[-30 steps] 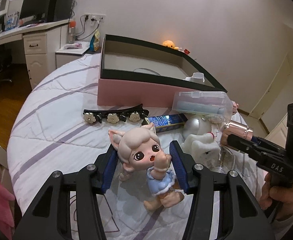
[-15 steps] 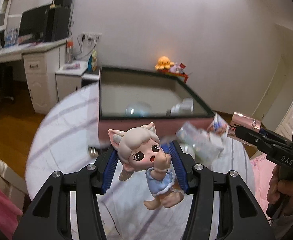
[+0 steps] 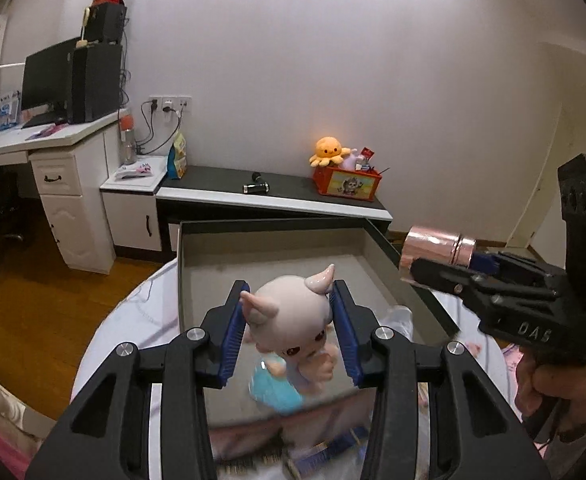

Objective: Organize rigid objects
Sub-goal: 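Place the doll and rose-gold jar into the pink box, opening both tools, then move both tools back toward the astronaut figure and clear case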

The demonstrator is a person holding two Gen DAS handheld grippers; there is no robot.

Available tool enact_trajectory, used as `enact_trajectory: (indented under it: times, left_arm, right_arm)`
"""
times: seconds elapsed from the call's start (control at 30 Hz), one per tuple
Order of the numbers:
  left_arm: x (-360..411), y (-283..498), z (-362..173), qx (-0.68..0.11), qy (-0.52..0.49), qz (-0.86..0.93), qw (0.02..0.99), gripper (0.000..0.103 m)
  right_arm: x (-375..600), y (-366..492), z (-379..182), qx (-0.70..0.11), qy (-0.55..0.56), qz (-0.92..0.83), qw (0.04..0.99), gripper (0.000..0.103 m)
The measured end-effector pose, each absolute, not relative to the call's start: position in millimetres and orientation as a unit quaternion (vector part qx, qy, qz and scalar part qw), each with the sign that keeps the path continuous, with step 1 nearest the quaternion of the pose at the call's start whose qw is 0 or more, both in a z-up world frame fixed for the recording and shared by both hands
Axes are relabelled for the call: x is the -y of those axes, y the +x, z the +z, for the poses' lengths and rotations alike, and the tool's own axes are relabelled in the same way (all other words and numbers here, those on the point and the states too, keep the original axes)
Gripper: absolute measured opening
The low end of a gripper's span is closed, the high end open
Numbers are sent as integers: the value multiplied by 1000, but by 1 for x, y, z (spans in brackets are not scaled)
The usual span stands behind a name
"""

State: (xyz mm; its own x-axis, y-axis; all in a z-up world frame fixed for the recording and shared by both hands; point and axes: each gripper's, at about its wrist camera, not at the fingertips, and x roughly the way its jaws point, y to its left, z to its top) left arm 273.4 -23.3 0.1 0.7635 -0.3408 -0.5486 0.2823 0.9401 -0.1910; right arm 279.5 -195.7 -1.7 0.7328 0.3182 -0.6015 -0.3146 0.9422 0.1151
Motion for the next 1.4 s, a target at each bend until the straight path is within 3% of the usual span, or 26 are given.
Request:
enact_trajectory:
  times: [0.27, 0.33, 0.37, 0.4, 0.43, 0.47, 0.5, 0.53, 0.67, 0.77, 1.4]
  left_arm:
    - [34, 317, -12, -328, -45, -157, 930, 38]
    - [35, 323, -17, -339, -41, -151, 928, 44]
    - [35, 323, -20, -344, -38, -142, 928, 61]
    - [35, 324, -22, -345, -36, -133, 928, 88]
    - [33, 321, -24, -343, -35, -120, 931, 99]
    - [32, 317, -24, -337, -37, -119, 933, 103]
    - [29, 314, -24, -334, -39, -120, 934, 103]
    - [27, 311, -25, -336, -41, -119, 933, 103]
    - [17, 305, -24, -336, -40, -105, 935, 103]
    - [12, 296, -22, -335, -46, -95, 936, 103]
    - [-7, 202, 10, -290, -39, -89, 952, 103]
  right_arm:
    - [197, 319, -30, -368, 5, 158, 916, 49]
    - [196, 326, -35, -378, 3, 153, 913, 49]
    - [196, 329, -39, -386, 1, 150, 910, 49]
    - [197, 331, -42, -394, -2, 146, 908, 49]
    - [198, 333, -45, -395, -2, 139, 908, 50]
    - [198, 333, -45, -395, 1, 135, 908, 60]
    - [201, 333, -46, -396, 5, 131, 909, 79]
    - [204, 331, -46, -395, 9, 126, 910, 85]
    - [208, 324, -39, -391, 10, 124, 912, 88]
    - [210, 315, -31, -380, 13, 115, 918, 103]
    - [219, 210, -6, -322, 33, 126, 938, 103]
